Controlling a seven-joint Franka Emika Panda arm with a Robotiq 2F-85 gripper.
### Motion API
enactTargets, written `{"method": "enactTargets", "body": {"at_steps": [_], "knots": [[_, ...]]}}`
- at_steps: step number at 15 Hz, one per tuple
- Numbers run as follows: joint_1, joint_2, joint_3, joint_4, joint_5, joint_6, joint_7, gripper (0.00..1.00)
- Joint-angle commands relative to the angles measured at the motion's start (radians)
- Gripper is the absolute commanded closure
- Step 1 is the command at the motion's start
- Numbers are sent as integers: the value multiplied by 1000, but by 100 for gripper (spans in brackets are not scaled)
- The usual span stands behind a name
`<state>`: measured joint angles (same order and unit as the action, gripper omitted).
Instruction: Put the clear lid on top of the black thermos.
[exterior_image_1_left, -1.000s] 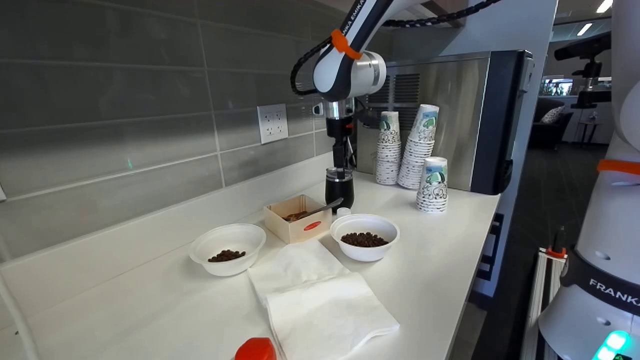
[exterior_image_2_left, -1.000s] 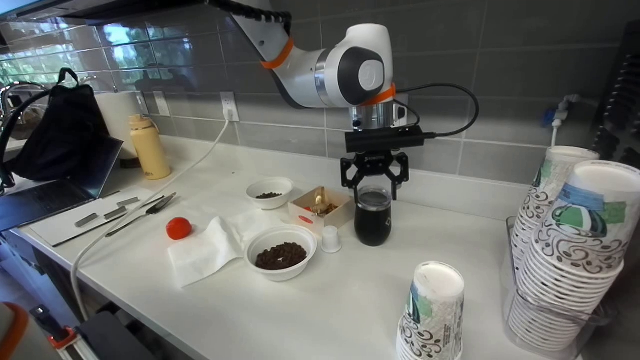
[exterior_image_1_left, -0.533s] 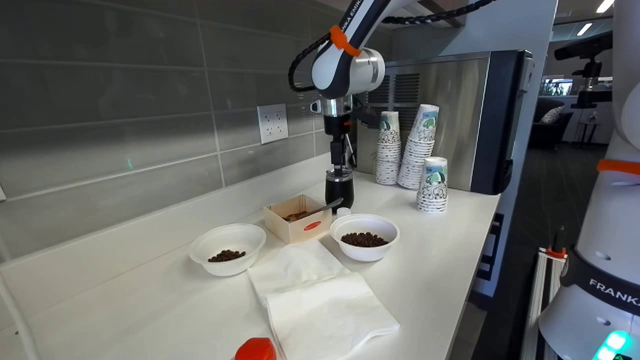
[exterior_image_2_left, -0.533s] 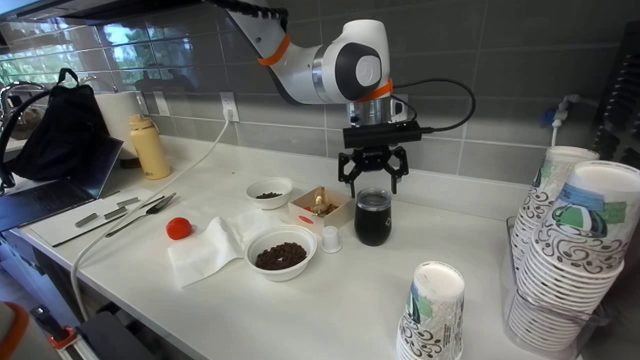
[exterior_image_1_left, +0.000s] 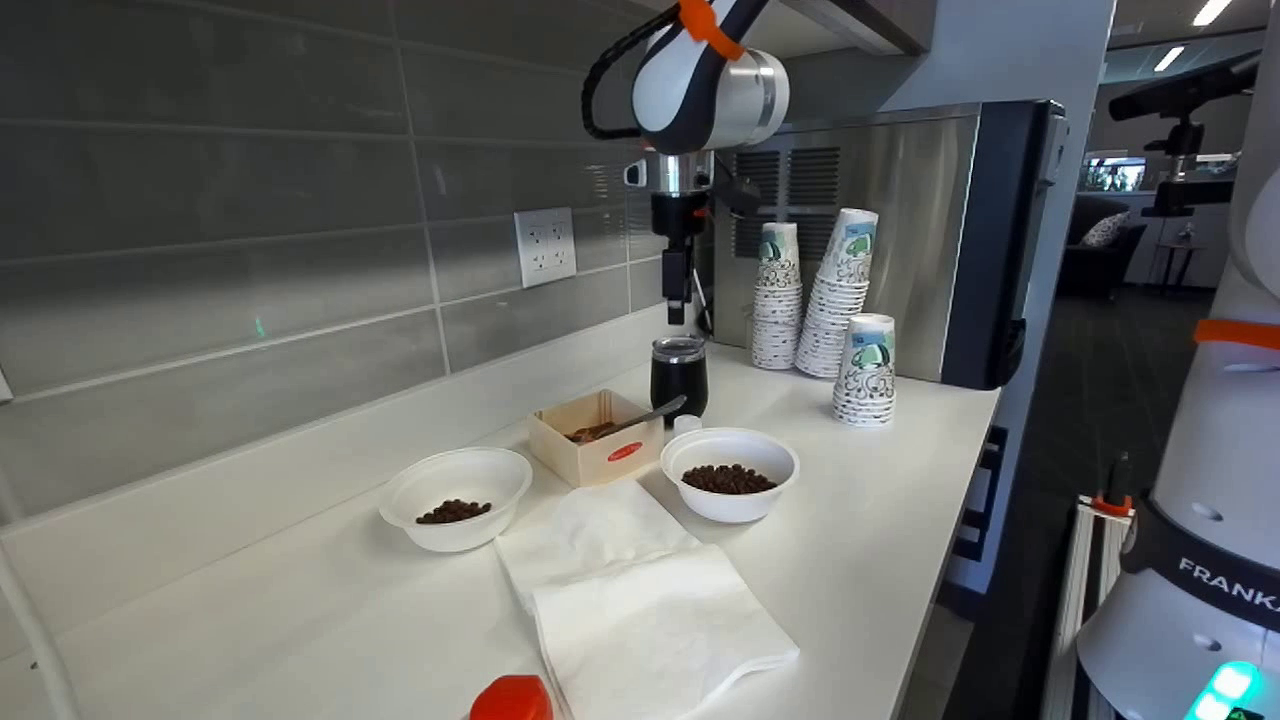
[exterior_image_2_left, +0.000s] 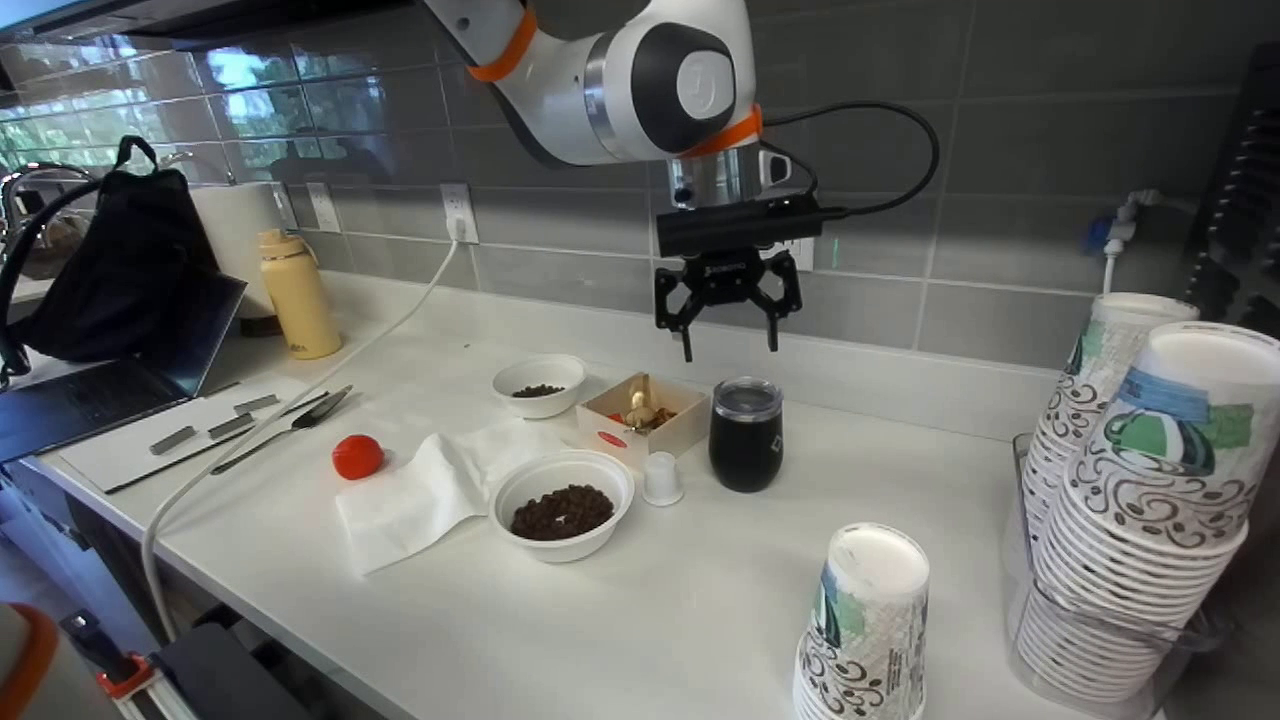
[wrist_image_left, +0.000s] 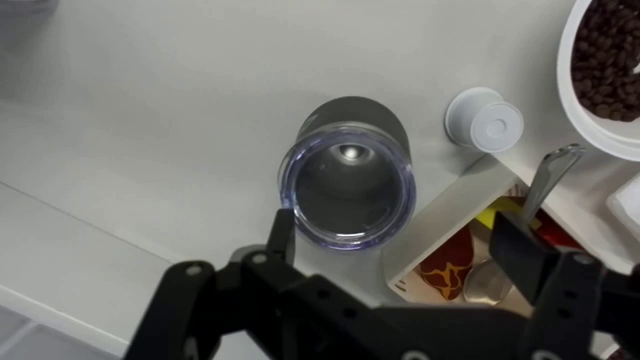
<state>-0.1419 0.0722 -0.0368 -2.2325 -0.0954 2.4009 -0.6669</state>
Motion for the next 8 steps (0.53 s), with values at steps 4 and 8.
{"method": "enactTargets", "body": {"at_steps": [4,8], "knots": [[21,-314,-38,-326,105,44,126,0],[29,-489,-76,-455,133,72,247,0]]}}
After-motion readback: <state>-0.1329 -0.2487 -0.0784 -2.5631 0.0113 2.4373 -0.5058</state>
